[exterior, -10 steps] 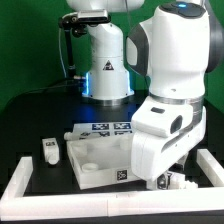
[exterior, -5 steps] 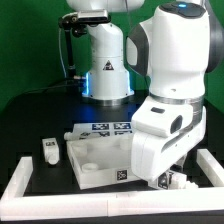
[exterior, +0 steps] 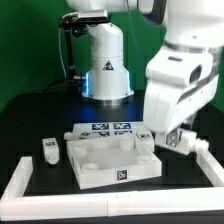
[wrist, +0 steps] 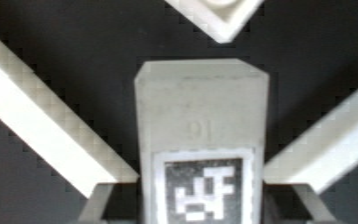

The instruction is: Assemble one leg

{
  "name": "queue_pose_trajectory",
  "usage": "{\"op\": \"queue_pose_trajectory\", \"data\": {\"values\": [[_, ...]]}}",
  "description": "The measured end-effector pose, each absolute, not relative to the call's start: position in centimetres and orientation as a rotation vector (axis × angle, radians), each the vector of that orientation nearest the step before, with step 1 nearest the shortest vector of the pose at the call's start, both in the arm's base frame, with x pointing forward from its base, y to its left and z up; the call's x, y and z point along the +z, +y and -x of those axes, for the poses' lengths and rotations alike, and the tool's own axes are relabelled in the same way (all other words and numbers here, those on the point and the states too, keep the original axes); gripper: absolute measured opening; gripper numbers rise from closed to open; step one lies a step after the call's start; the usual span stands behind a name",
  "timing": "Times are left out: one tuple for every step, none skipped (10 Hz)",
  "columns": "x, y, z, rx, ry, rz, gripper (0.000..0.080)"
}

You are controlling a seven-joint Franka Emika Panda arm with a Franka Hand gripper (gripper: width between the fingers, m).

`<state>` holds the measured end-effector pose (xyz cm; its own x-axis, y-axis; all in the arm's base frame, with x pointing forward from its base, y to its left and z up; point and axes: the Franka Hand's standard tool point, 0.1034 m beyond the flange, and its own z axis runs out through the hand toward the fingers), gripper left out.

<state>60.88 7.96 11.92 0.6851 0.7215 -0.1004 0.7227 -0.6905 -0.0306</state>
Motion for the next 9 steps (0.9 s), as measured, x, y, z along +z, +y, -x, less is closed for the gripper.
{"op": "queue_pose_trajectory", "data": {"values": [[12.0, 8.5, -60.6, -0.142, 1.241, -2.867, 0.0282], [11.8, 8.3, -60.5, -0.149, 1.241, -2.868, 0.0282], [11.7, 8.3, -60.5, -0.149, 1.24, -2.868, 0.0282], [11.7, 8.3, -60.5, -0.15, 1.24, -2.869, 0.0282], [11.7, 8.6, -60.2, -0.146, 1.221, -2.877, 0.0282], [11.8, 9.3, -58.7, -0.148, 1.216, -2.88, 0.0284], [12.1, 10.0, -56.8, -0.14, 1.212, -2.882, 0.0284], [12.1, 11.0, -54.2, -0.112, 1.216, -2.881, 0.0284], [11.3, 12.0, -51.9, -0.062, 1.227, -2.881, 0.0284]]}}
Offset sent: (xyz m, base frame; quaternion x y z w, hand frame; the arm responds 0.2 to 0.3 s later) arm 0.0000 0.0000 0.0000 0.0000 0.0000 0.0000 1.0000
